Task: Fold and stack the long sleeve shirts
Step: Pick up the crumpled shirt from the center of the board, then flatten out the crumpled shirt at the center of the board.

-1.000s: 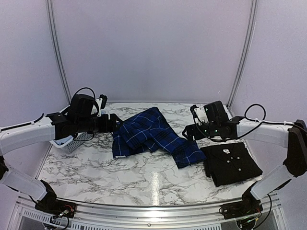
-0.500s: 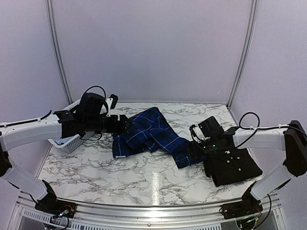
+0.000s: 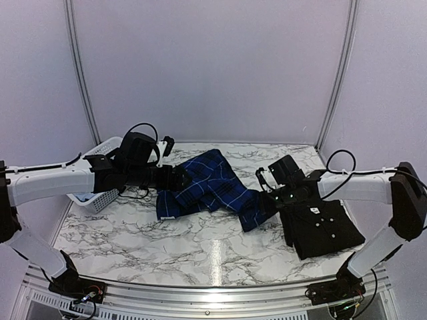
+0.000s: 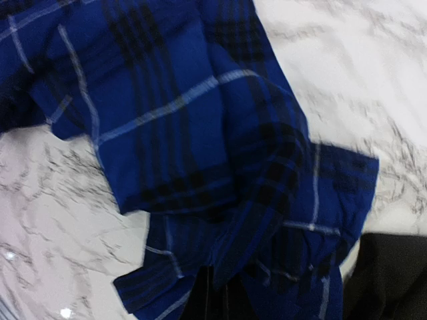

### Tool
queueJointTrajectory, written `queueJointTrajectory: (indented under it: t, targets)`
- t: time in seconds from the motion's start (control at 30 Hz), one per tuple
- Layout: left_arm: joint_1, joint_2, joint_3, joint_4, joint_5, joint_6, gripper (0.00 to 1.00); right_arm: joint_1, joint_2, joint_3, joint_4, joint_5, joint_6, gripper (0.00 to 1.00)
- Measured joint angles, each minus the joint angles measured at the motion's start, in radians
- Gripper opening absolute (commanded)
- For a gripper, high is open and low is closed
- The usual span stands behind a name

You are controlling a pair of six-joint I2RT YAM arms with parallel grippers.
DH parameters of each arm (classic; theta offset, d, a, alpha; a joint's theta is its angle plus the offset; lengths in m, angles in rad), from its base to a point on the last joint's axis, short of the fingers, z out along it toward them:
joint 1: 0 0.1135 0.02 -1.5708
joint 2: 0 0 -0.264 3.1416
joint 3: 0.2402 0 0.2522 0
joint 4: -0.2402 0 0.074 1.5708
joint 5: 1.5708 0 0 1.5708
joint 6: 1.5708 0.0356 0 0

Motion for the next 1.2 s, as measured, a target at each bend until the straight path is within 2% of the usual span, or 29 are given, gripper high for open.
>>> queueJointTrajectory:
  t: [0.27,0.5,0.93,1.03,1.1,1.17,1.2]
  targets:
    - [-0.047,0.031,0.006,0.042,0.058,0.045,0.98,0.016,0.000,0.262,0.039,-0.187,0.007,0.00]
    - [-0.089,0.114,0.100,0.066,0.080,0.092,0.98,0.075,0.054,0.431,0.133,-0.333,0.034,0.00]
    - [-0.104,0.153,0.138,0.123,0.124,0.087,0.98,0.108,0.167,0.502,0.191,-0.366,0.077,0.00]
    - [-0.105,0.153,0.138,0.135,0.132,0.076,0.95,0.110,0.180,0.513,0.196,-0.366,0.082,0.00]
    - [-0.105,0.153,0.138,0.142,0.131,0.066,0.90,0.111,0.187,0.523,0.199,-0.365,0.082,0.00]
    - [-0.105,0.153,0.138,0.146,0.131,0.056,0.80,0.113,0.188,0.528,0.201,-0.362,0.082,0.00]
    - [-0.105,0.154,0.138,0.149,0.130,0.051,0.71,0.114,0.188,0.531,0.203,-0.361,0.082,0.00]
